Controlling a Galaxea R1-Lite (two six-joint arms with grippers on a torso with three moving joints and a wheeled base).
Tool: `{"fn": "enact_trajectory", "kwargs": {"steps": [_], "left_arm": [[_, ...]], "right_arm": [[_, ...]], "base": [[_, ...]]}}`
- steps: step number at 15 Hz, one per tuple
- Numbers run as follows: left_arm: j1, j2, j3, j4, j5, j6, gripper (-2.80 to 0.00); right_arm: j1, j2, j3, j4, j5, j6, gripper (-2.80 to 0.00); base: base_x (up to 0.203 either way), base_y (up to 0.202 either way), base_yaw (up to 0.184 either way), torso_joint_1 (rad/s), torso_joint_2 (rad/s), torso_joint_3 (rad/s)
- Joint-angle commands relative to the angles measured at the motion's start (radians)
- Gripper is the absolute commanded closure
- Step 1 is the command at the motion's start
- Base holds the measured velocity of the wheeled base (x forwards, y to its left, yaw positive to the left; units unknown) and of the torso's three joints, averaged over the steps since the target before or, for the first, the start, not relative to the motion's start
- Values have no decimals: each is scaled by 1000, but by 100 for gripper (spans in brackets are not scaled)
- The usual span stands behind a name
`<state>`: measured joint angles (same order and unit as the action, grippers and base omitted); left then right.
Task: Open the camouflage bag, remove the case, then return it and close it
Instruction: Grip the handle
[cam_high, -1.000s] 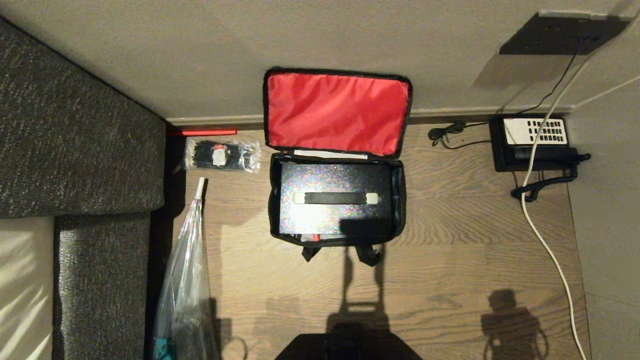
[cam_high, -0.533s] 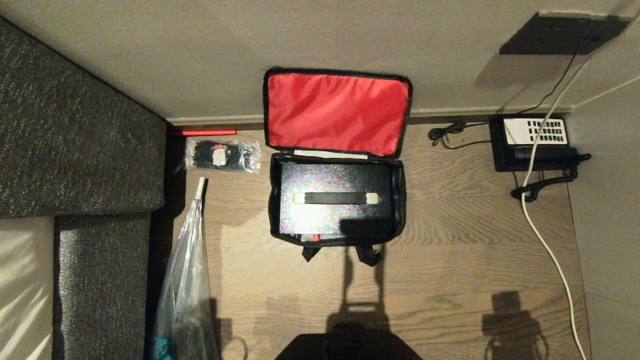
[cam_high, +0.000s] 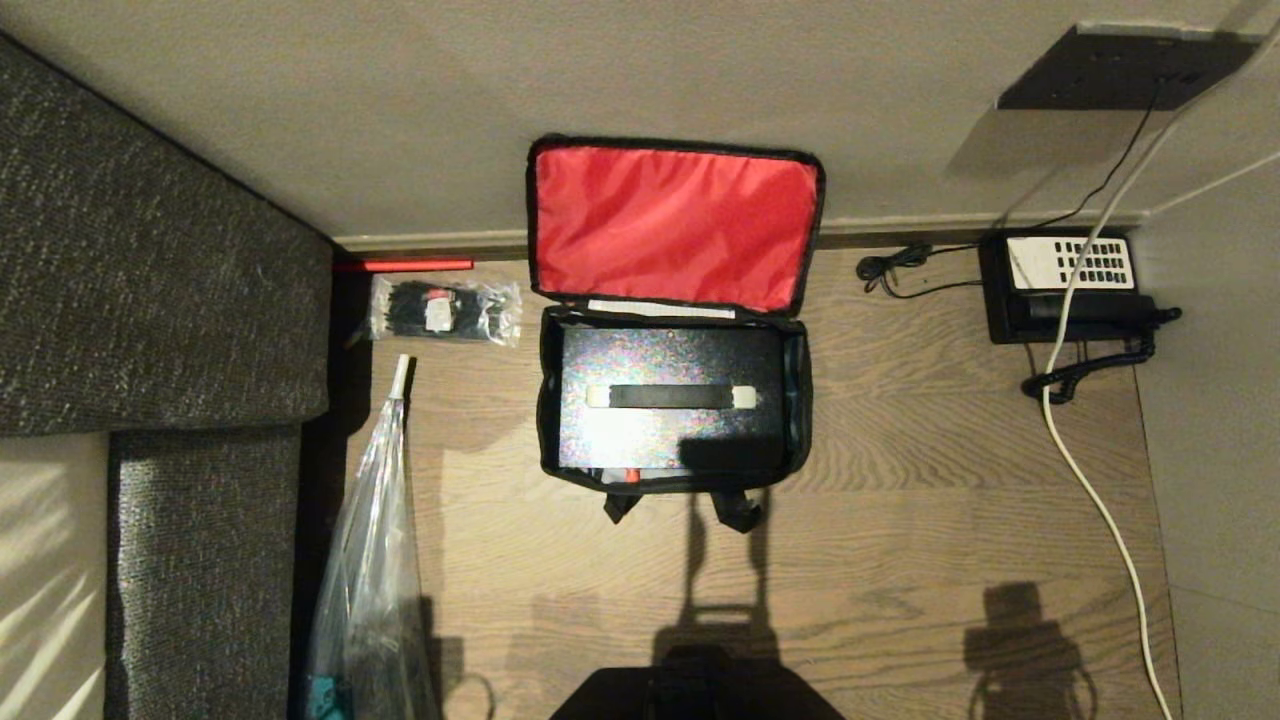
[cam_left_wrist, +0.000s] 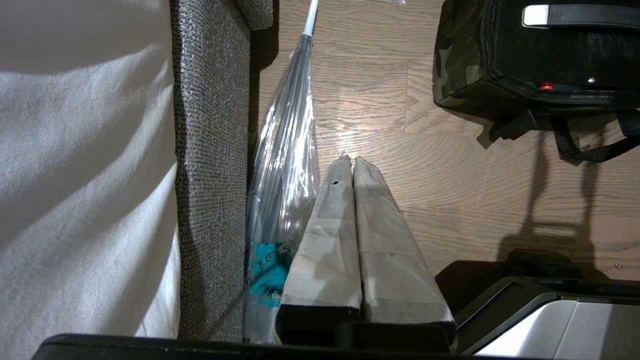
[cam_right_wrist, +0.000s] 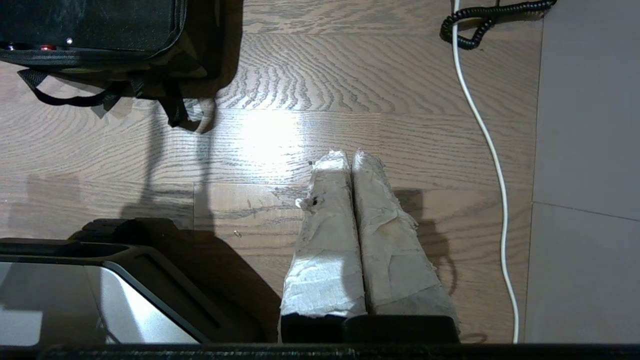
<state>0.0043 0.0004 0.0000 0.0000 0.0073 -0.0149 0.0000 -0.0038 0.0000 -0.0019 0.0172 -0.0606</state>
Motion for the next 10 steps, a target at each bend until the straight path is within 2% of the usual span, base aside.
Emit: {"fn": "enact_trajectory", "kwargs": {"steps": [1,10], "left_arm": [[0,-2,3,0,0,0,0],[0,-2,3,0,0,0,0]], "right_arm": [[0,-1,0,0,1,-1,0],[0,-1,0,-1,4,-17,0]], "base": [[0,0,0,0,0,0],[0,0,0,0,0,0]]}}
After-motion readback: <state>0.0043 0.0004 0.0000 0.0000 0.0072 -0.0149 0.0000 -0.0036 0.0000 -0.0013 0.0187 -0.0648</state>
